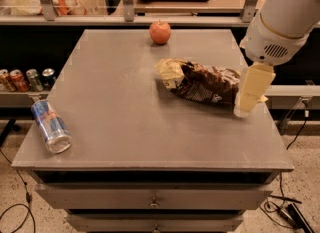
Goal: Move brown chip bag near redbull can
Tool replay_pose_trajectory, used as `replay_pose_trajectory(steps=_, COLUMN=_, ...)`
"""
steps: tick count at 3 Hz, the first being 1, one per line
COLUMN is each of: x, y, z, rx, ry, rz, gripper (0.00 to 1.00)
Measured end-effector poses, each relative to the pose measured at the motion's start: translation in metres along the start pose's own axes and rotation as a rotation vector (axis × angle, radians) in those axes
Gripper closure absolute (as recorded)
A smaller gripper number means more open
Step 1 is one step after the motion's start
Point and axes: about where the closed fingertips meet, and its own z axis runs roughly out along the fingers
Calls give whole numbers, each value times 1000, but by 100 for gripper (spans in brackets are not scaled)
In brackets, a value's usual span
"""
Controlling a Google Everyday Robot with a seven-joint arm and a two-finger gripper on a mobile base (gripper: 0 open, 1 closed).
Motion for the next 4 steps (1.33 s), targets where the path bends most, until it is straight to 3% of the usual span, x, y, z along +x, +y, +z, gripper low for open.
replay_pose_trajectory(steps=1, x=-6, y=-13, z=32, rx=25, ry=52, rz=28, gripper=0)
replay_pose_trajectory(steps=2, x=-13, y=-26, z=60, rx=40, ry=61, rz=63, gripper=0)
replay_pose_trajectory(steps=4, x=-27, y=-57, z=95, rx=33, ry=66, rz=134, gripper=42)
